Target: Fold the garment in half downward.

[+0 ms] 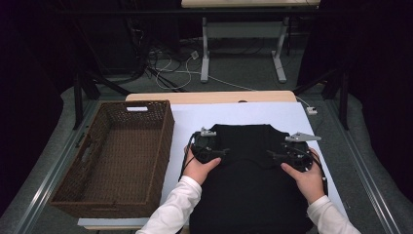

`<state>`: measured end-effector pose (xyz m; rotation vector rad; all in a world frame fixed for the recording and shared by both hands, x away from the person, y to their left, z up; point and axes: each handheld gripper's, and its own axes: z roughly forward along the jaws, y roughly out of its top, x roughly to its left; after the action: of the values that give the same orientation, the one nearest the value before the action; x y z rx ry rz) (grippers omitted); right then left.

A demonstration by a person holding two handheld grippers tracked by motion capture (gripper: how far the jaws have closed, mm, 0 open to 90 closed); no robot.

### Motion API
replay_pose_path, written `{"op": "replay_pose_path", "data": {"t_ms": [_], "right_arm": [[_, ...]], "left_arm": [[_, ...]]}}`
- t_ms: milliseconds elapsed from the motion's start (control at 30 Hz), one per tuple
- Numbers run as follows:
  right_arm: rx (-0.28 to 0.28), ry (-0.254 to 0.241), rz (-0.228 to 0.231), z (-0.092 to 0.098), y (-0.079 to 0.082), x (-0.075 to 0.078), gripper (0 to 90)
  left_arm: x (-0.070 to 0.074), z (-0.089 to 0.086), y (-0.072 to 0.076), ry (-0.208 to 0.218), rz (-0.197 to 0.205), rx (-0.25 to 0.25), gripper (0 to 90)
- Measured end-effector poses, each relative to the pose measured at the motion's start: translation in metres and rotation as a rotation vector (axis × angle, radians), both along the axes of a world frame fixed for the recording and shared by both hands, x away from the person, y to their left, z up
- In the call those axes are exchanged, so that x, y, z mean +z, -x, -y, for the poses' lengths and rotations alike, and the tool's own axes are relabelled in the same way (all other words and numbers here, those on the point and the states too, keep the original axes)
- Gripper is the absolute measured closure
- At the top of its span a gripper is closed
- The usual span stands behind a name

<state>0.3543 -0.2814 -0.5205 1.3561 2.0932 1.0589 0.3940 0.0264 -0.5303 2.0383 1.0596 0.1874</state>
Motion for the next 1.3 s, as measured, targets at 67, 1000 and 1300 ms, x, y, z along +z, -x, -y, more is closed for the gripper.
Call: {"op": "replay_pose_path", "data": {"t_ms": [67,1000,1300], "right_arm": [[0.014,0.007,-0.003,0.000,0.000,-0.005,33.4],[-0.007,0.039,-0.053,-0.012,0.008,-0.040,69.5],[-0.010,-0.031,-0.082,-0.007,0.006,-0.035,85.2]], "left_arm": [[-0.005,0.001,0.001,-0.009,-0.002,-0.005,29.3],[-0.029,0.007,0.017,-0.062,-0.008,0.010,68.0],[-0.023,0.004,0.016,-0.050,-0.006,0.026,81.7]]}}
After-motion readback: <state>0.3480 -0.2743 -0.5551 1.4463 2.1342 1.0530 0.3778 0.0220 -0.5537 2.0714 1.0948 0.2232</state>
